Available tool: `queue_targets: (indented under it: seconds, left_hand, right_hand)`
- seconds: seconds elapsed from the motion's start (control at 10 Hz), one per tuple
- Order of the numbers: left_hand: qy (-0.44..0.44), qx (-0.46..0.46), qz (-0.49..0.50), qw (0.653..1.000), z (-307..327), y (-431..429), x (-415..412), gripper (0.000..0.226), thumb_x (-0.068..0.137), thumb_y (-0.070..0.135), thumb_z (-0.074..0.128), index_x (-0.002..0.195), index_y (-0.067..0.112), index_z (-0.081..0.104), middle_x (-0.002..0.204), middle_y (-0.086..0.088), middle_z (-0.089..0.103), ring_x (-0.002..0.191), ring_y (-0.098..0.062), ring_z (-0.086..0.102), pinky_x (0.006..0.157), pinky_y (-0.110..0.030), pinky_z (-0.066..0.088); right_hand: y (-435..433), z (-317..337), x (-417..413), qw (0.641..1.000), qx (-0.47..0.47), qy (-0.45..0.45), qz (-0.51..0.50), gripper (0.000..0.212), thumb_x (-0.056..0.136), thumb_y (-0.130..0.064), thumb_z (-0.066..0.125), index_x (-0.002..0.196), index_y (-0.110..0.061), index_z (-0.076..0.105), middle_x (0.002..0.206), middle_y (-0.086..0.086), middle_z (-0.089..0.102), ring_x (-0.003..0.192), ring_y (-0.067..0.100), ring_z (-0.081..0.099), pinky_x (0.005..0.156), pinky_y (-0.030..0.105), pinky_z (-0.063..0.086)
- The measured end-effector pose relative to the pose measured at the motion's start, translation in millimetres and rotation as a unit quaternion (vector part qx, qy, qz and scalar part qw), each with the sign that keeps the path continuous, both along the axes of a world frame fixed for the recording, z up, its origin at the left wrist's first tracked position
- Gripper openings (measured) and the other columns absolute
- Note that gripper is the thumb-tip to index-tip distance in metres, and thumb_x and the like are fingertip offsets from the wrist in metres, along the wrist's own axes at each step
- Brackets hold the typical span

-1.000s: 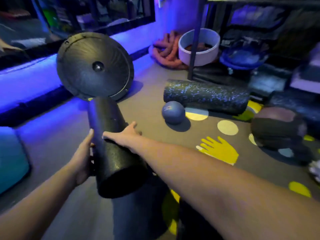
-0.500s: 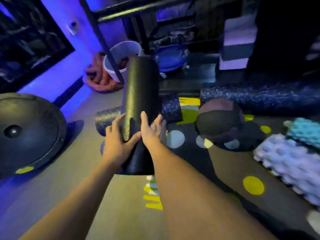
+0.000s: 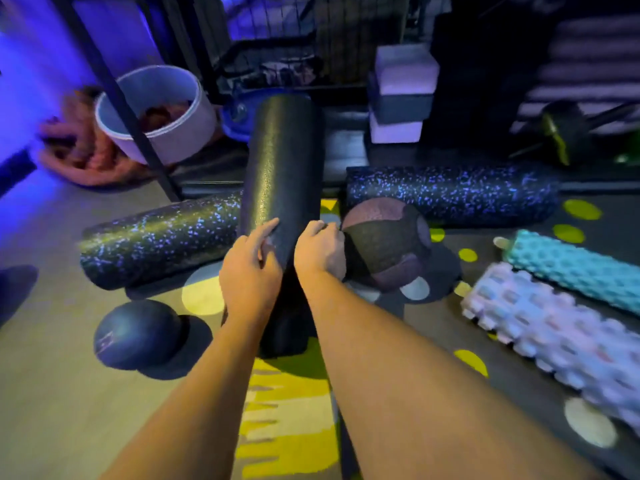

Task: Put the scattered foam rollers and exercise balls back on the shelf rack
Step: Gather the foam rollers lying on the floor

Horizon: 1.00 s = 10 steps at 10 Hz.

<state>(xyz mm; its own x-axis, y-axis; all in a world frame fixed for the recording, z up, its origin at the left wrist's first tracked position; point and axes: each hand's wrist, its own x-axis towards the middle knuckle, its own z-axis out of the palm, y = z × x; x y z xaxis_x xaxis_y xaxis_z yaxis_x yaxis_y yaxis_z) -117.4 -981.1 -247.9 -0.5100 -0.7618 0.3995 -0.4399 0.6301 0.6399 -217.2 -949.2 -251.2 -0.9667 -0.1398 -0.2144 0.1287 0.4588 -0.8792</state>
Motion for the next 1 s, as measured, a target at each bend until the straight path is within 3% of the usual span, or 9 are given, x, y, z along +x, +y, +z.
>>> queue_targets:
  seconds: [0.2, 0.3, 0.4, 0.5, 0.6, 0.7, 0.8, 0.9, 1.0]
  left_hand:
    - [0.101, 0.205, 0.039, 0.973, 31, 11, -14, 0.036, 0.102, 0.047, 0.047, 0.102, 0.022, 0.073, 0.101, -0.004, 0.074, 0.101, -0.034, 0.064, 0.084, -0.040, 0.047]
    - [0.111, 0.232, 0.017, 0.966, 45, 46, -32, 0.033, 0.100, 0.043, 0.050, 0.105, 0.018, 0.071, 0.109, -0.013, 0.074, 0.106, -0.038, 0.064, 0.086, -0.043, 0.048]
    - [0.089, 0.297, -0.009, 0.951, 55, 97, -53, 0.031, 0.101, 0.036, 0.050, 0.113, 0.013, 0.067, 0.118, -0.019, 0.071, 0.113, -0.043, 0.062, 0.090, -0.047, 0.048]
    - [-0.009, 0.284, -0.235, 0.930, 76, 179, -83, 0.033, 0.099, 0.040, 0.055, 0.116, 0.013, 0.064, 0.122, -0.021, 0.068, 0.117, -0.042, 0.061, 0.095, -0.046, 0.048]
    - [-0.134, 0.216, -0.455, 0.853, 106, 269, -86, 0.045, 0.098, 0.044, 0.061, 0.129, 0.011, 0.059, 0.131, -0.022, 0.064, 0.124, -0.038, 0.058, 0.099, -0.042, 0.045]
    - [-0.219, 0.172, -0.537, 0.796, 118, 337, -73, 0.068, 0.092, 0.058, 0.064, 0.136, 0.007, 0.055, 0.140, -0.019, 0.060, 0.128, -0.035, 0.057, 0.101, -0.039, 0.046]
    - [-0.294, 0.111, -0.582, 0.750, 103, 388, -42, 0.091, 0.077, 0.067, 0.073, 0.144, 0.012, 0.046, 0.148, -0.013, 0.053, 0.132, -0.029, 0.055, 0.104, -0.036, 0.047]
    - [-0.457, 0.031, -0.570, 0.682, 62, 421, -2, 0.152, 0.053, 0.086, 0.076, 0.163, 0.016, -0.002, 0.170, -0.014, 0.012, 0.152, -0.037, 0.027, 0.121, -0.050, 0.031]
    - [-0.560, 0.004, -0.454, 0.694, 25, 428, 27, 0.161, 0.054, 0.076, 0.085, 0.149, 0.035, -0.039, 0.164, -0.023, -0.026, 0.149, -0.059, 0.007, 0.109, -0.079, 0.026]
  right_hand:
    - [63, -4, -20, 0.998, 0.047, -0.023, 0.046, 0.027, 0.088, -0.038, 0.043, 0.108, -0.026, 0.057, 0.113, 0.026, 0.070, 0.109, 0.043, 0.067, 0.093, 0.049, 0.052]
    - [141, 15, -31, 0.998, 0.060, -0.022, 0.026, 0.013, 0.090, -0.030, 0.044, 0.101, -0.028, 0.052, 0.098, 0.018, 0.073, 0.087, 0.039, 0.072, 0.072, 0.043, 0.058]
    - [227, 100, 13, 0.990, 0.136, -0.029, 0.005, 0.028, 0.095, -0.007, 0.049, 0.121, -0.012, 0.056, 0.107, 0.018, 0.068, 0.093, 0.035, 0.070, 0.084, 0.045, 0.061]
    - [323, 148, 27, 0.967, 0.251, -0.022, -0.036, 0.042, 0.097, -0.006, 0.050, 0.138, -0.008, 0.049, 0.122, 0.020, 0.065, 0.098, 0.031, 0.067, 0.090, 0.043, 0.058]
    - [448, 177, 31, 0.927, 0.364, -0.001, -0.095, 0.036, 0.094, -0.005, 0.052, 0.130, -0.005, 0.057, 0.129, 0.021, 0.064, 0.112, 0.035, 0.065, 0.100, 0.046, 0.052]
    - [523, 187, 66, 0.886, 0.443, -0.051, -0.129, 0.038, 0.094, -0.007, 0.052, 0.132, -0.007, 0.055, 0.127, 0.020, 0.064, 0.107, 0.031, 0.065, 0.096, 0.041, 0.053]
    - [570, 185, 101, 0.846, 0.509, -0.128, -0.096, 0.037, 0.095, -0.011, 0.046, 0.130, -0.005, 0.056, 0.113, 0.017, 0.066, 0.088, 0.032, 0.066, 0.073, 0.033, 0.056]
    - [584, 172, 96, 0.821, 0.550, -0.143, -0.048, 0.032, 0.095, -0.014, 0.042, 0.121, -0.004, 0.059, 0.104, 0.015, 0.064, 0.089, 0.034, 0.066, 0.066, 0.034, 0.056]
    - [570, 139, 87, 0.841, 0.514, -0.172, 0.010, 0.023, 0.102, -0.016, 0.041, 0.118, -0.006, 0.055, 0.110, 0.016, 0.057, 0.089, 0.030, 0.057, 0.081, 0.039, 0.056]
